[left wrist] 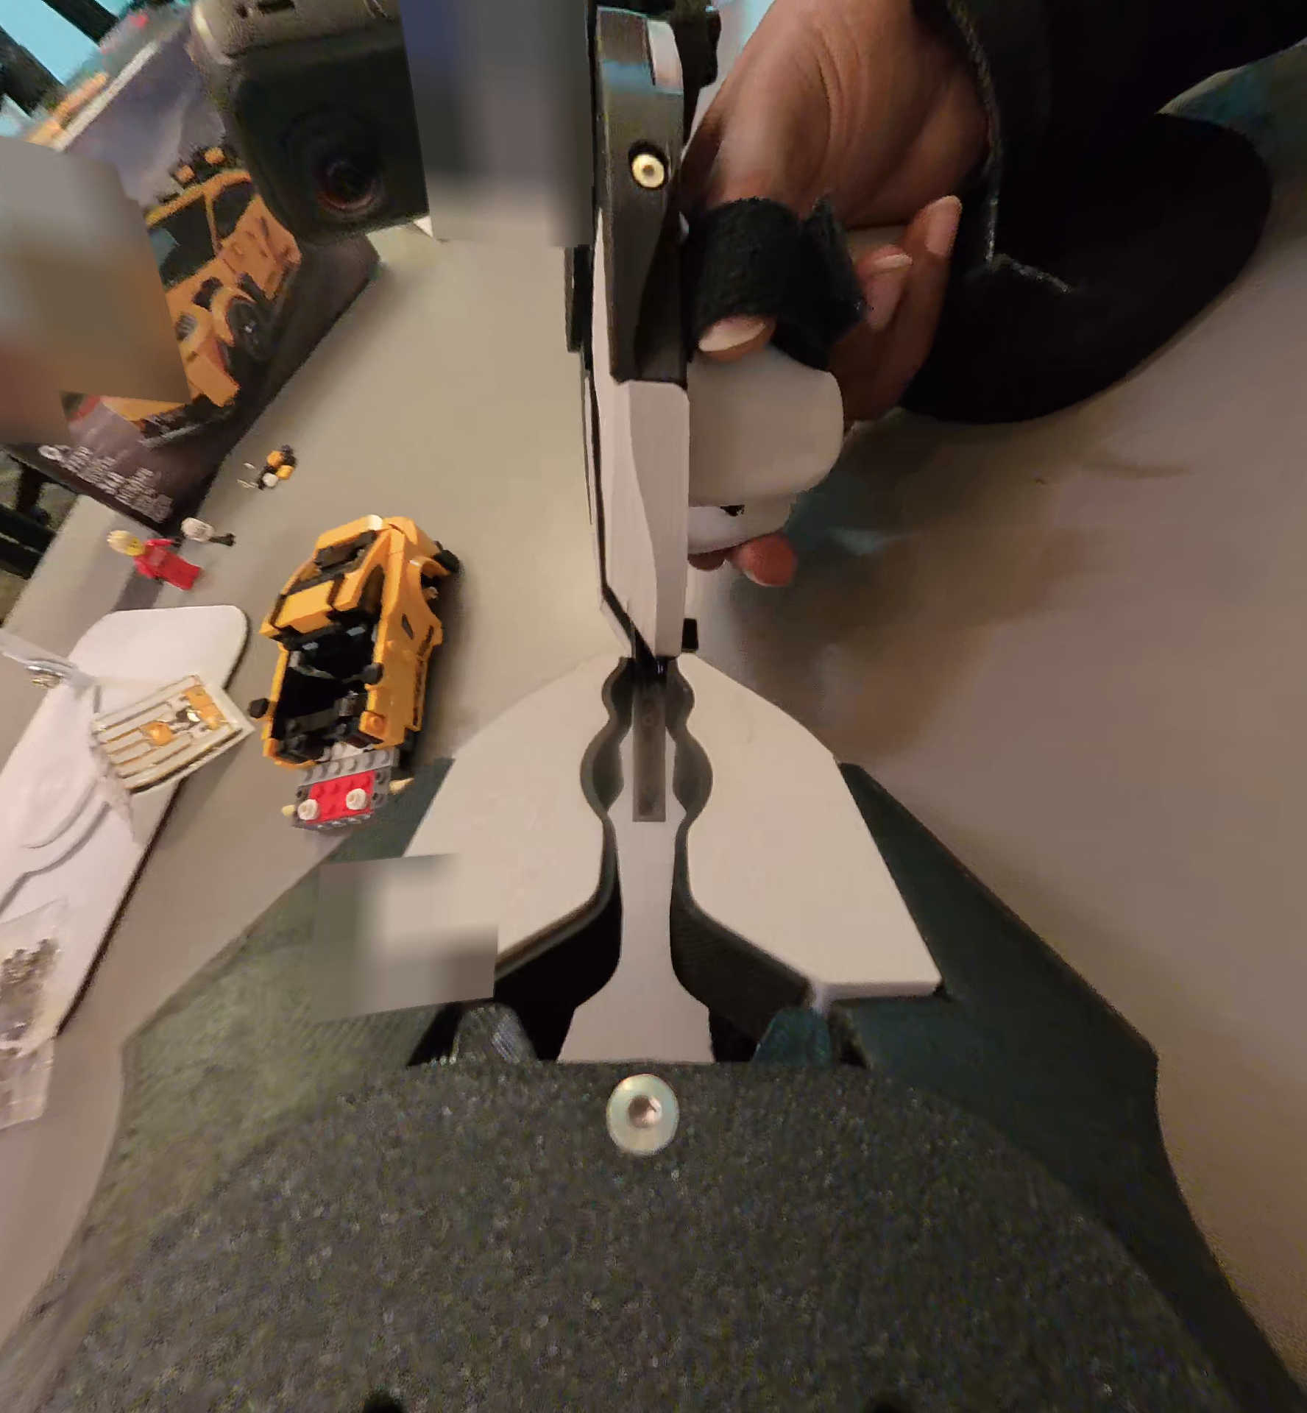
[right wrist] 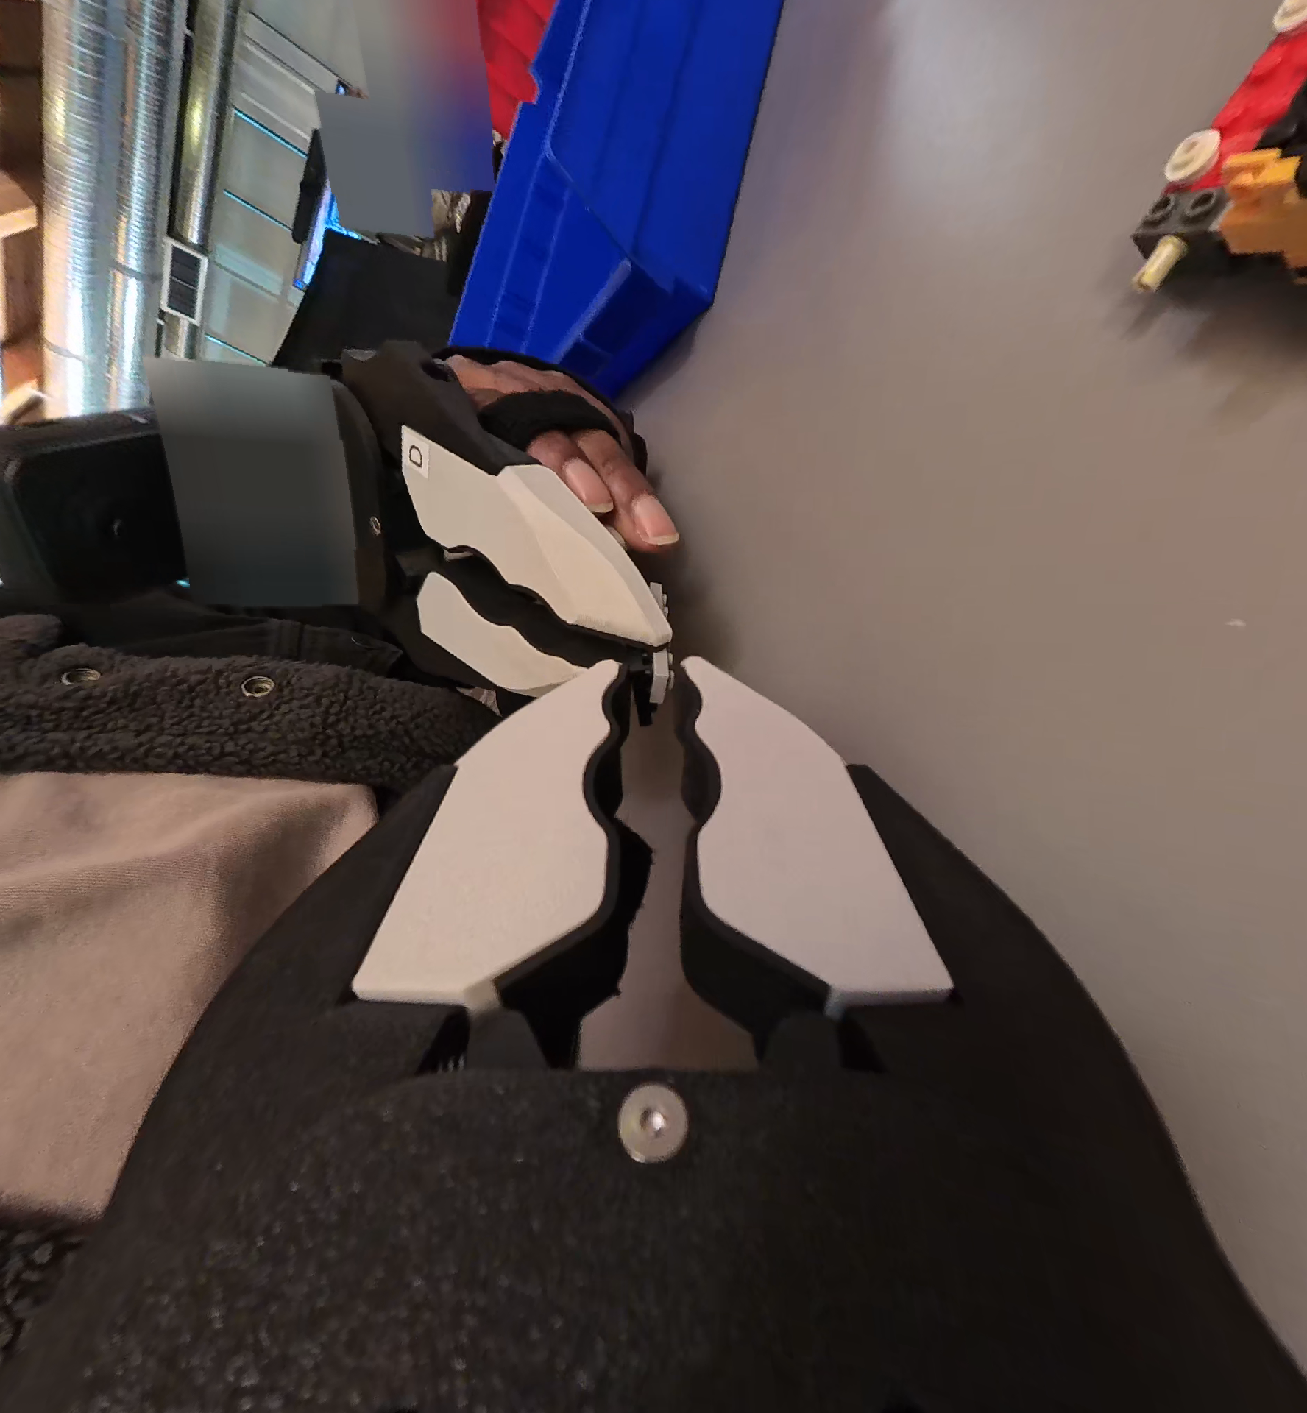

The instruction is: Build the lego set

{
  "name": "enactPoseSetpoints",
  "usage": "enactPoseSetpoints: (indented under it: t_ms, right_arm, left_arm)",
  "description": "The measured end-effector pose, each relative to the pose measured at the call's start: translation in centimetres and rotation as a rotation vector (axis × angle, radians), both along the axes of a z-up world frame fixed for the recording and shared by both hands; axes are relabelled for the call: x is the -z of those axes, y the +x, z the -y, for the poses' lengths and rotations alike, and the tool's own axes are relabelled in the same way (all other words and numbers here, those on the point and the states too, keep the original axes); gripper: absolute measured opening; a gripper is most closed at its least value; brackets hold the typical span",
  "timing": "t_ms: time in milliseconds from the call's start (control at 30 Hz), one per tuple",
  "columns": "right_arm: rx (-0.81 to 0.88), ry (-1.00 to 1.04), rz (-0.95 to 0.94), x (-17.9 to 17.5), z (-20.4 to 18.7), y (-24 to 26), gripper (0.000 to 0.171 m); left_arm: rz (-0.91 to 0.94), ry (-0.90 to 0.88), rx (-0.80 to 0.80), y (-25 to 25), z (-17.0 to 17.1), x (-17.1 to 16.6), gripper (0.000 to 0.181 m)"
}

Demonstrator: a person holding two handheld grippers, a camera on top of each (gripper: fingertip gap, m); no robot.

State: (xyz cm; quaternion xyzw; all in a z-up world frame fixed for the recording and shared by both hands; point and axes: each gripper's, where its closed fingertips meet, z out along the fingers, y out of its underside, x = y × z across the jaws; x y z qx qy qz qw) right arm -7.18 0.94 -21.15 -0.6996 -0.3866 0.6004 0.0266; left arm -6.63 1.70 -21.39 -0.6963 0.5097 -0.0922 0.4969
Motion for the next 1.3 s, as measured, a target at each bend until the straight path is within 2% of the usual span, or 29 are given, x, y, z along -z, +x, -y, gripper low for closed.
enactPoseSetpoints:
  t_ms: [167,233,367,433,533,733,867,1300]
  right_arm:
    - [0.006,0.14,-0.094,-1.0,0.0,0.1,0.009]
    - [-0.001,0.27,-0.141,-1.5,0.0,0.1,0.009]
    - [-0.02,0.587,-0.233,-2.8,0.2,0.5,0.009]
    - [-0.042,0.757,-0.258,-2.9,0.7,0.5,0.009]
    - [-0.056,0.872,-0.305,-3.2,1.4,0.3,0.009]
    - [-0.1,1.014,-0.375,-3.6,2.2,0.7,0.009]
    - [-0.125,1.032,-0.421,-4.0,2.8,1.0,0.009]
    - [-0.168,1.134,-0.41,-4.1,3.3,1.4,0.009]
  left_arm:
    - [0.015,0.071,-0.006,0.0,-0.1,-1.0,0.008]
    - [0.072,0.054,0.018,0.1,0.2,-1.6,0.009]
    - [0.271,-0.126,0.088,0.0,1.1,-2.5,0.021]
    - [0.351,-0.204,0.114,0.1,1.5,-2.8,0.021]
    - [0.381,-0.24,0.149,0.5,2.0,-2.9,0.017]
    - [0.404,-0.263,0.202,0.8,2.8,-3.2,0.014]
    - [0.431,-0.265,0.236,0.9,3.3,-3.7,0.009]
    - [0.345,-0.152,0.256,1.1,3.7,-3.6,0.009]
